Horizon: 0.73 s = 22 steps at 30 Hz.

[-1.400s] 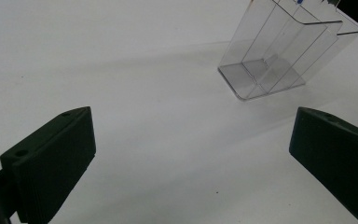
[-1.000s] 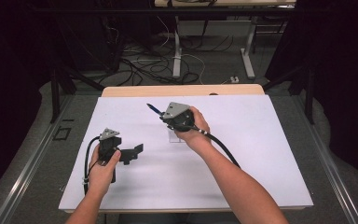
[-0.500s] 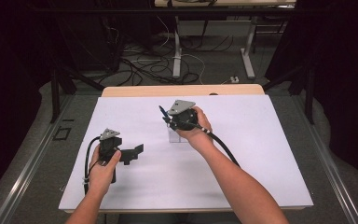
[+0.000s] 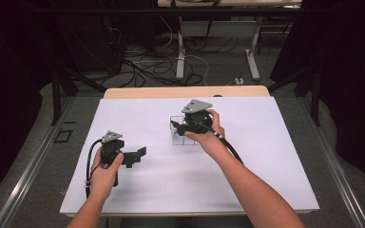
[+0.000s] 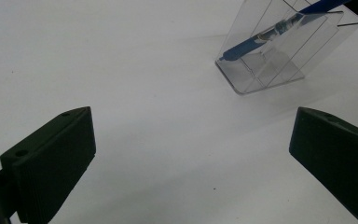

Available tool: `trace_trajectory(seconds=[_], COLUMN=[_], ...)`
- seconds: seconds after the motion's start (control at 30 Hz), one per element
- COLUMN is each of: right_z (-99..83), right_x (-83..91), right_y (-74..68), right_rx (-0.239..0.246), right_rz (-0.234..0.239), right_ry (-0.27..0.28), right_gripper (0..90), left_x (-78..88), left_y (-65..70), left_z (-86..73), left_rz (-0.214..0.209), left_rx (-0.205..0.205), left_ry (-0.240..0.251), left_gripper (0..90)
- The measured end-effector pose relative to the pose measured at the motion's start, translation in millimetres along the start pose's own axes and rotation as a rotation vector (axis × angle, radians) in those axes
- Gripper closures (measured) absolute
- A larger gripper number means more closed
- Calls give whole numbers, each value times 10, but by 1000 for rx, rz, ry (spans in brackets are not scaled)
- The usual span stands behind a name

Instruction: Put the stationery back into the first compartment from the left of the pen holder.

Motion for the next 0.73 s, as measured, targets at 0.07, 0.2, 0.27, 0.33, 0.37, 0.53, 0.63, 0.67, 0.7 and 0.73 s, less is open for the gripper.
trace_trajectory(seconds=[0.07, 0.2, 0.27, 0.33, 0.37, 0.53, 0.63, 0.67, 0.7, 0.73], right_z=[-11, -47, -74, -105, -123, -264, -397, -443, -488, -537], right_x=[41, 166, 242, 325, 367, 589, 706, 742, 783, 822], right_y=[5, 25, 38, 49, 51, 70, 80, 85, 84, 88], right_rx=[-18, -44, -59, -69, -84, -112, -152, -158, -164, -167], right_rz=[-6, -45, -70, -90, -96, -114, -112, -115, -117, -122], right_ry=[-13, -11, -19, -17, -22, -75, -83, -84, -93, -102], right_gripper=[217, 155, 149, 135, 103, 0, 0, 0, 0, 0], left_x=[1, 7, 10, 25, 23, 47, 54, 57, 59, 63], left_y=[3, 2, 0, 1, 5, 9, 1, -1, -1, -1], left_z=[1, 4, 4, 2, 2, 14, 23, 26, 29, 33], left_rz=[1, 1, 1, -14, -14, -15, -12, -10, -10, -9], left_rx=[-2, -5, -7, -28, -36, -45, -38, -39, -38, -37], left_ry=[-2, 3, 4, -6, 5, 12, 23, 24, 27, 30], left_gripper=[1, 1, 1, 1, 1, 1, 1, 1, 1, 1])
Point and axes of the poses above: each handheld gripper's, and its own axes: x roughly backward along the jaws, z roughly out of its top, y roughly to its right, the point moved 2 cm from there along -x, roughly forward along the jaws, and after that the axes turned 1 degree about z, right-handed, at the moved point
